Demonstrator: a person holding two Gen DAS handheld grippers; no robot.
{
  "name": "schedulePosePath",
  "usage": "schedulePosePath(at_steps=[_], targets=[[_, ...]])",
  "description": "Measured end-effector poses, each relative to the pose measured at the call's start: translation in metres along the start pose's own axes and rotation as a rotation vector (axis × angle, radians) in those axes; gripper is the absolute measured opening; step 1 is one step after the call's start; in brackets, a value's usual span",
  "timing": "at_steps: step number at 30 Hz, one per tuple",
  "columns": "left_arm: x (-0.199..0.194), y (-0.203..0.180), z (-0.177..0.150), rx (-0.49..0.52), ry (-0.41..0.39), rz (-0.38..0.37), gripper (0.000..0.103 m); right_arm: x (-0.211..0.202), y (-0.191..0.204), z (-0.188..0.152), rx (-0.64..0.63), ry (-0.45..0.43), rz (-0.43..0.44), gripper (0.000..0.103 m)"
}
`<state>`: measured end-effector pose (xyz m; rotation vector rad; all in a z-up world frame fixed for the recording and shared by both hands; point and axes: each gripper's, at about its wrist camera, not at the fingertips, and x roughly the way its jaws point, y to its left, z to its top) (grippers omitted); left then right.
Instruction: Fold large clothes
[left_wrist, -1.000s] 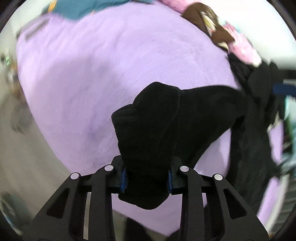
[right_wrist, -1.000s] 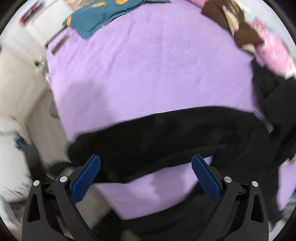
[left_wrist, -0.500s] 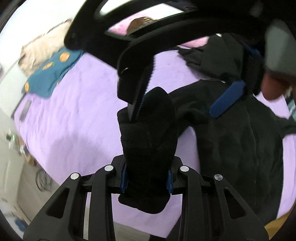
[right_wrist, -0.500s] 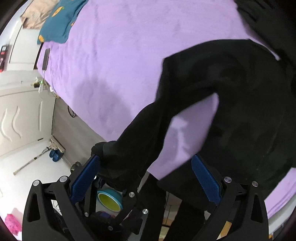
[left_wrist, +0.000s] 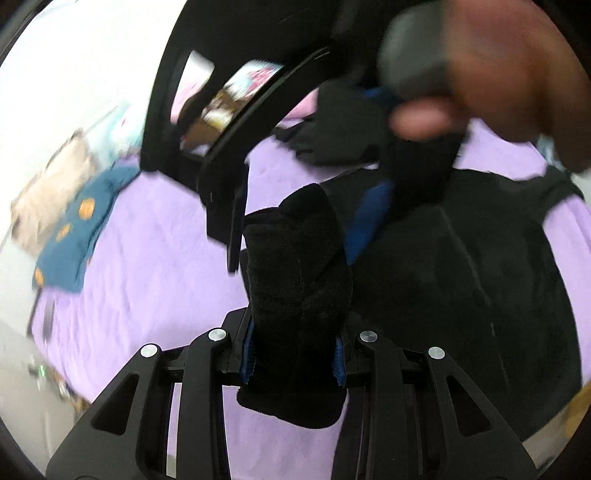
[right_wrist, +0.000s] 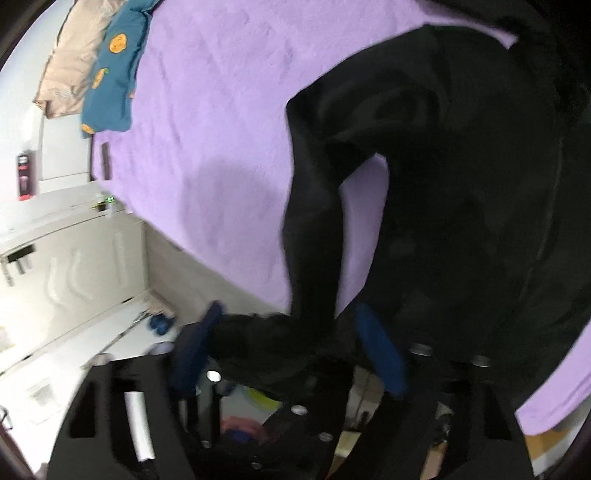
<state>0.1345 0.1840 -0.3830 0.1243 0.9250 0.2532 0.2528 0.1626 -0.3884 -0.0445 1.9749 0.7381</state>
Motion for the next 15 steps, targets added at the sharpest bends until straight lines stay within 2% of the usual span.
schedulePosePath(at_steps=[4,6,8,10,11,12,15], targets=[[-0.005,-0.027,-0.002,0.093,-0.021,0.000,0.030,-0.003,-0.023,-0.009,0.004,0.003,-0.004,0.047],[-0.004,-0.037,-0.001,0.126,-0.028,-0.009,0.030,-0.010,-0.040,-0.011,0.039,-0.034,0.032,0.029],[-0.009,-0.054,0.004,0.156,-0.041,-0.009,0.031,-0.016,-0.054,-0.015,0.059,-0.063,0.070,0.028],[-0.010,-0.058,0.009,0.165,-0.057,-0.014,0.036,-0.028,-0.060,-0.020,0.062,-0.105,0.109,0.027],[-0.010,-0.059,0.012,0.168,-0.069,-0.024,0.048,-0.035,-0.065,-0.023,0.057,-0.138,0.127,0.027],[-0.011,-0.059,0.015,0.161,-0.076,-0.045,0.065,-0.043,-0.068,-0.023,0.050,-0.168,0.136,0.026],[-0.018,-0.067,0.019,0.142,-0.099,-0.096,0.084,-0.064,-0.085,-0.028,0.067,-0.240,0.209,0.026]])
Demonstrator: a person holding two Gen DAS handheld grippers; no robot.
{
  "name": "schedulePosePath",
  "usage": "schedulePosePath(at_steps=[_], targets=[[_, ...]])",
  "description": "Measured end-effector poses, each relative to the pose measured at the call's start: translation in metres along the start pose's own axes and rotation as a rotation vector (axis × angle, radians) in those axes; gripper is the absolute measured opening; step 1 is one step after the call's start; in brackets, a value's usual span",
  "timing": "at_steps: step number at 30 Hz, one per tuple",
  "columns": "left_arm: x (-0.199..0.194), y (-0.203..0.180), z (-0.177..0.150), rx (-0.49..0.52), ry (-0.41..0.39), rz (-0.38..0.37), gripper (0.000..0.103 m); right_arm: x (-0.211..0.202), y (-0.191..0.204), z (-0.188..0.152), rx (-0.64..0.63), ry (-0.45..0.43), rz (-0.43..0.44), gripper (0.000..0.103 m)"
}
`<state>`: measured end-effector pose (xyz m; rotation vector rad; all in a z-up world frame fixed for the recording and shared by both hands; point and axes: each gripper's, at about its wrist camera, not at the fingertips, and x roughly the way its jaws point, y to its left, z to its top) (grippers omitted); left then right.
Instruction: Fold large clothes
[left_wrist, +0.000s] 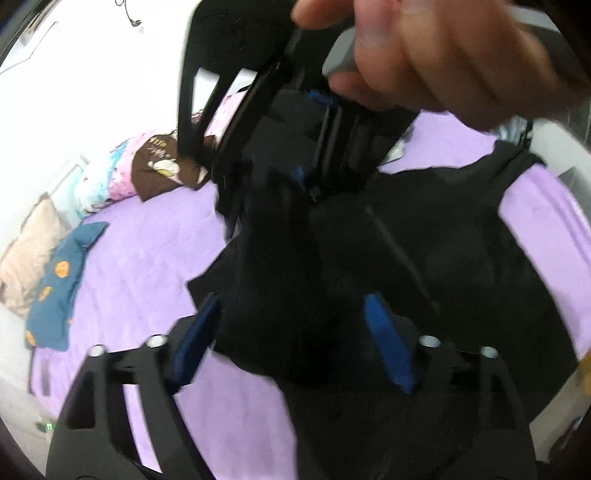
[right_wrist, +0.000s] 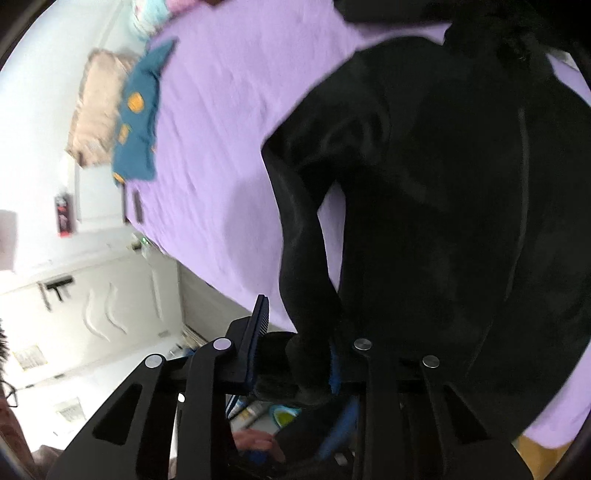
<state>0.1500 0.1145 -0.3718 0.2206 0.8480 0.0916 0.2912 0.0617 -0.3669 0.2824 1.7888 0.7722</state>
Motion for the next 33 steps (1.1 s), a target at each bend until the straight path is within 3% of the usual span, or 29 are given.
schedulePosePath(at_steps=[4,10,16,22,29,33], targets=[[0.003,-0.007,-0.003,-0.039,0.000,-0.039,0.091,-0.045,-0.016,-0.001,0.005,-0.105,0.102,0.026],[0.029,-0.013,-0.019,-0.109,0.094,-0.068,0.094,-0.118,-0.039,-0.022,0.011,-0.245,0.185,0.026],[0.076,0.010,-0.015,-0.236,0.178,-0.098,0.094,-0.158,-0.097,-0.049,0.081,-0.298,0.115,0.026],[0.136,0.017,0.007,-0.236,0.224,-0.110,0.094,-0.174,-0.196,-0.069,0.204,-0.359,0.045,0.026],[0.198,0.027,0.029,-0.148,0.247,-0.082,0.094,-0.152,-0.283,-0.068,0.293,-0.376,-0.057,0.026],[0.212,0.030,0.054,-0.205,0.222,-0.127,0.095,-0.122,-0.326,-0.049,0.332,-0.350,-0.090,0.026]])
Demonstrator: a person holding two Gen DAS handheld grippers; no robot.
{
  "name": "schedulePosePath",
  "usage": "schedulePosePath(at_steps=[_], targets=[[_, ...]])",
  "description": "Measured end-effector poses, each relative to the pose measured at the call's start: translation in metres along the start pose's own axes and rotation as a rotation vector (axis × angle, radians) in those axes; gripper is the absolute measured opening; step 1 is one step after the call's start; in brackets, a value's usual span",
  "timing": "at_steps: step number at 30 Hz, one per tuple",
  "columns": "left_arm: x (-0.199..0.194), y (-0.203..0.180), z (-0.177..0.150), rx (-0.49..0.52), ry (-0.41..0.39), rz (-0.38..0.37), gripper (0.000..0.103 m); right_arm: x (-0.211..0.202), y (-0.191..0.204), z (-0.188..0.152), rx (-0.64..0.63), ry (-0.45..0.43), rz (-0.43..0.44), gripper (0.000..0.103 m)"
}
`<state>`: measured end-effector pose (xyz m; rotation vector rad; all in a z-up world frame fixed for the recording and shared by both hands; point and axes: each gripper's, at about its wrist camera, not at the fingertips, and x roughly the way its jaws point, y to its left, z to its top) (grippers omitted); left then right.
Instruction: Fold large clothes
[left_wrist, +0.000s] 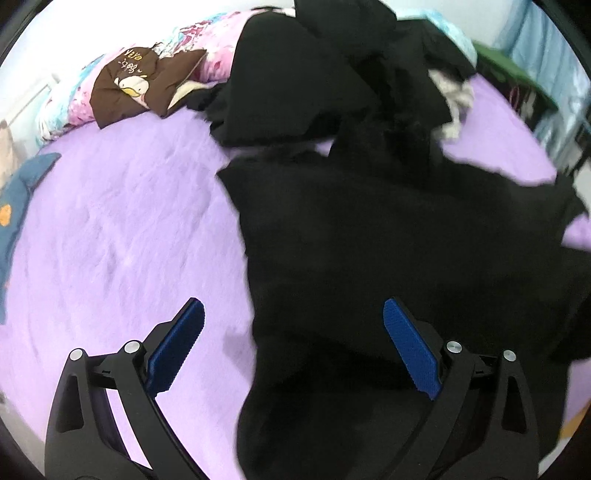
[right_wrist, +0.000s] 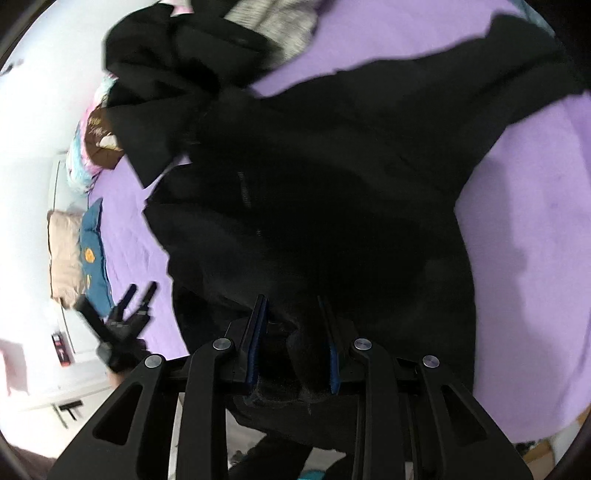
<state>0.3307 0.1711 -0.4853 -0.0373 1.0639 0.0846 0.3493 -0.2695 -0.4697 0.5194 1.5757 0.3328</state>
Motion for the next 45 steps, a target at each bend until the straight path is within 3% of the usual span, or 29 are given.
schedulePosePath(at_steps=[5,8,11,13,15,19,23,27,29,32,38,41,45], targets=[[0.021,-0.033,0.027,0.071,-0.028,-0.086,0.097,0.046,-0.035,0.019,-0.017,0.031,0.020,0.027],[0.048,-0.056,0.035,0.106,0.001,-0.117,0.097,0.063,-0.064,0.028,-0.011,0.052,-0.022,0.030],[0.080,-0.073,0.035,0.131,0.052,-0.081,0.097,0.064,-0.083,0.029,-0.008,0.053,-0.095,0.041],[0.094,-0.082,0.031,0.159,0.065,-0.059,0.097,0.063,-0.094,0.028,-0.043,0.063,-0.207,0.045],[0.109,-0.087,0.026,0.178,0.103,-0.037,0.097,0.057,-0.100,0.025,-0.027,0.066,-0.186,0.045],[0.130,-0.092,0.012,0.193,0.156,-0.001,0.097,0.029,-0.090,0.010,-0.052,-0.017,-0.111,0.047],[0.134,-0.097,0.001,0.190,0.140,0.019,0.097,0.028,-0.071,-0.007,-0.111,-0.063,0.035,0.068],[0.136,-0.097,-0.005,0.166,0.129,0.021,0.098,0.068,-0.081,-0.018,-0.146,0.010,-0.042,0.067],[0.137,-0.096,-0.009,0.167,0.126,0.010,0.098,0.080,-0.084,-0.018,-0.147,0.014,-0.080,0.060],[0.132,-0.101,-0.009,0.171,0.105,0.026,0.098,0.080,-0.089,-0.011,-0.125,0.025,-0.035,0.062],[0.091,-0.132,-0.009,0.193,0.044,-0.007,0.097,0.033,-0.102,0.000,-0.138,-0.027,0.048,0.065],[0.070,-0.156,-0.010,0.177,0.028,-0.052,0.097,-0.014,-0.120,0.012,-0.119,-0.126,0.024,0.077],[0.058,-0.200,-0.013,0.139,0.039,-0.137,0.097,-0.083,-0.173,0.039,0.021,-0.322,0.008,0.080]])
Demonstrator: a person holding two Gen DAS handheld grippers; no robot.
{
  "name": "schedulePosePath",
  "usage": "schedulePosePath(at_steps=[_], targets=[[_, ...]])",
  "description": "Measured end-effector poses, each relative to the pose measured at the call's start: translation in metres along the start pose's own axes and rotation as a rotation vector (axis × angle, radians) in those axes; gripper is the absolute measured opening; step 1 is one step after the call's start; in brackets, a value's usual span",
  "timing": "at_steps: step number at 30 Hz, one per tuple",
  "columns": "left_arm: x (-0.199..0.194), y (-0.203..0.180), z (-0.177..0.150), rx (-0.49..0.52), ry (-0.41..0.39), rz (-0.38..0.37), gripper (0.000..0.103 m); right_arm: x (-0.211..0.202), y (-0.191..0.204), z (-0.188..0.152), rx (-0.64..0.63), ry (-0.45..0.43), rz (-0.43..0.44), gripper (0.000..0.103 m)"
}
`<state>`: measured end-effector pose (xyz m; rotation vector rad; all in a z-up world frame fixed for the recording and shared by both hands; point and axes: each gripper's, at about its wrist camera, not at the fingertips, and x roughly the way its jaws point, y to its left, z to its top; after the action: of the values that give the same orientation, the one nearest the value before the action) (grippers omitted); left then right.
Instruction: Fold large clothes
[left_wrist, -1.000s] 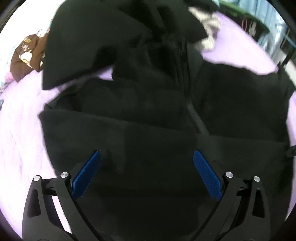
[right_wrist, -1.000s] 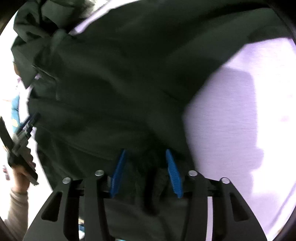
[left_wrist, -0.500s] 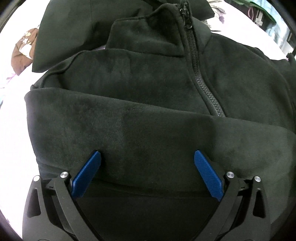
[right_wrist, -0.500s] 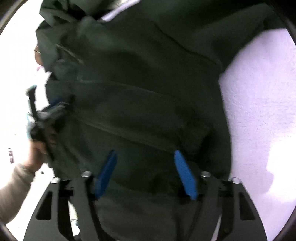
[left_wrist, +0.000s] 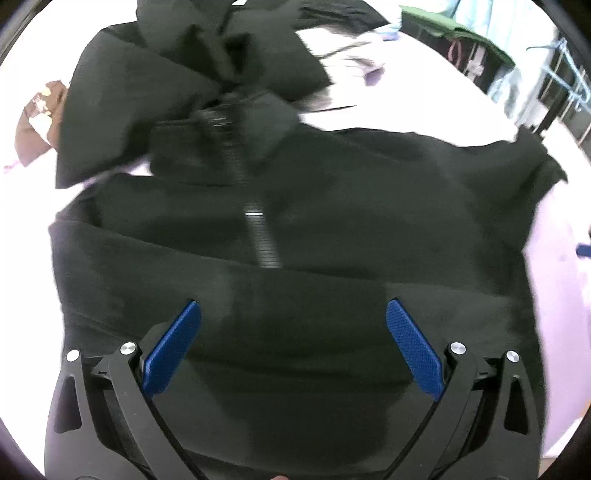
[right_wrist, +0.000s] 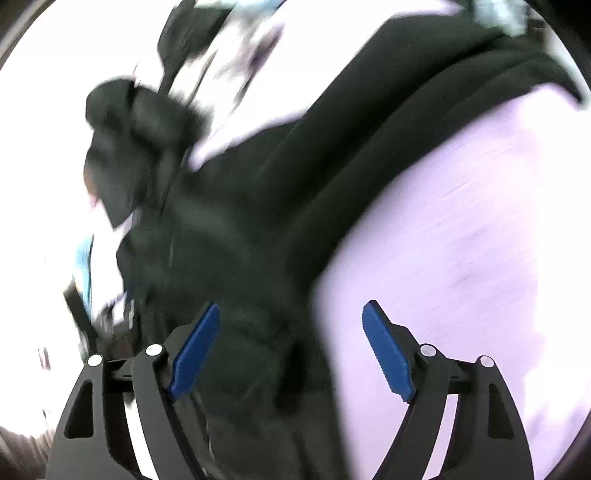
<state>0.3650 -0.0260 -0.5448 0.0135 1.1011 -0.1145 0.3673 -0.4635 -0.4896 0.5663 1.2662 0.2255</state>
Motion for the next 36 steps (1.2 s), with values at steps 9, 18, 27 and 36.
schedulePosePath(at_steps=[9,18,27,36], targets=[[0.022,-0.059,-0.007,-0.009,0.082,-0.066,0.097,-0.076,-0.150,0.092,0.508,-0.416,0.085,0.085],[0.032,-0.065,-0.007,0.004,0.098,-0.056,0.097,-0.035,-0.243,0.128,0.929,-0.498,0.181,0.083],[0.034,-0.069,-0.001,0.013,0.098,-0.057,0.097,-0.023,-0.235,0.157,0.861,-0.411,0.096,0.041],[0.023,-0.068,0.007,0.004,0.084,-0.091,0.097,-0.052,-0.201,0.132,0.685,-0.603,0.220,0.016]])
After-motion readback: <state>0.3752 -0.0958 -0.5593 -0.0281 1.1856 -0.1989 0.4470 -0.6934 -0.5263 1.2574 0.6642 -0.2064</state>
